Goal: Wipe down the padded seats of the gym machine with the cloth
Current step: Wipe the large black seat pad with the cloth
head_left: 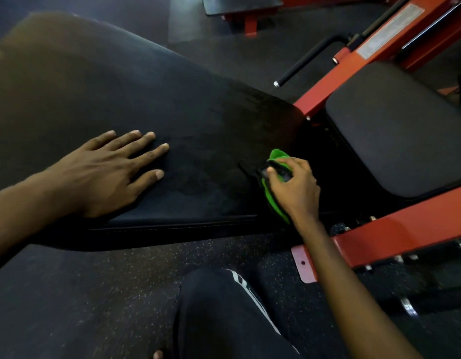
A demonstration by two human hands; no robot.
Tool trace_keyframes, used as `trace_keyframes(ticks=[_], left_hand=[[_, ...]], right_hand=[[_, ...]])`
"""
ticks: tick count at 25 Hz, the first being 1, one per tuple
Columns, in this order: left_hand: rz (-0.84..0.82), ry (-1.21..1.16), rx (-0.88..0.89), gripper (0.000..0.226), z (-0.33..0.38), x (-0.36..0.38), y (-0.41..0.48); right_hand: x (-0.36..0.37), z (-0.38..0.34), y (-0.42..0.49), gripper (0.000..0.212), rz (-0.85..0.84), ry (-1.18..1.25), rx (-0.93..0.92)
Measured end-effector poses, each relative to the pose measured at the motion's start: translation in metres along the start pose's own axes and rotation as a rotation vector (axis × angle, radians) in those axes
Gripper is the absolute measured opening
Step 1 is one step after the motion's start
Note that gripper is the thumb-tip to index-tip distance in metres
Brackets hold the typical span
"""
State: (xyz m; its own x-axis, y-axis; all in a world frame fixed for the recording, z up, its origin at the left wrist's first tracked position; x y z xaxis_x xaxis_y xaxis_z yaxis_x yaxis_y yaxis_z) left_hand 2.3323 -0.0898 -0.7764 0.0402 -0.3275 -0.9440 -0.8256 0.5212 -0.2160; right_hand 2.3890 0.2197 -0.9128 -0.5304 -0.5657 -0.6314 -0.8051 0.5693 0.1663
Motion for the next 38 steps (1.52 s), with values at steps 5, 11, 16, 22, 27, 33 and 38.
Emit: trace_keyframes(ticks=[5,11,16,22,27,33,38], left_hand=[[0.064,-0.018,-0.017,0.079,0.002,0.005,-0.003],[0.073,-0.029,-0.02,0.078,0.002,0.004,-0.005],[0.1,-0.013,-0.016,0.081,0.005,0.002,-0.005],[0.111,-0.01,-0.013,0.082,0.005,0.003,-0.005],[0.089,-0.015,-0.018,0.083,0.004,0.004,-0.004],[0.066,-0.008,-0.008,0.086,0.008,-0.002,-0.007],[0.09,-0.021,-0.022,0.081,0.007,0.001,-0.006]], right_hand=[[0.023,-0.114,-0.079,0.036,-0.083,0.144,-0.395],[0.004,-0.015,-0.01,0.031,-0.008,0.037,-0.185],[0.008,-0.039,-0.018,0.028,-0.018,-0.02,-0.057],[0.017,-0.085,-0.066,0.027,-0.112,0.172,-0.435],[0.005,-0.023,-0.013,0.029,-0.042,-0.004,-0.025],[0.032,-0.144,-0.093,0.03,-0.099,0.182,-0.43],[0.01,-0.029,-0.011,0.03,-0.047,0.03,-0.201]])
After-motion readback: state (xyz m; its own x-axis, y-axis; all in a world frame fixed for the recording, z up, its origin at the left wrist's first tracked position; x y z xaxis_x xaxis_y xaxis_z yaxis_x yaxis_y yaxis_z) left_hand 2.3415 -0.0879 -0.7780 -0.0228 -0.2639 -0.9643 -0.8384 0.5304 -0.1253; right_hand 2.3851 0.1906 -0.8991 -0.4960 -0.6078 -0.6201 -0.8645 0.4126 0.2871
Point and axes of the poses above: each hand's wrist, its own y-axis towards the middle knuckle, its own x-axis out of the palm, z = x × y, the point moved 3 cm from there along y, towards the middle knuckle, and after that the axes turned 3 degrees about -y, right-handed, at the moved point
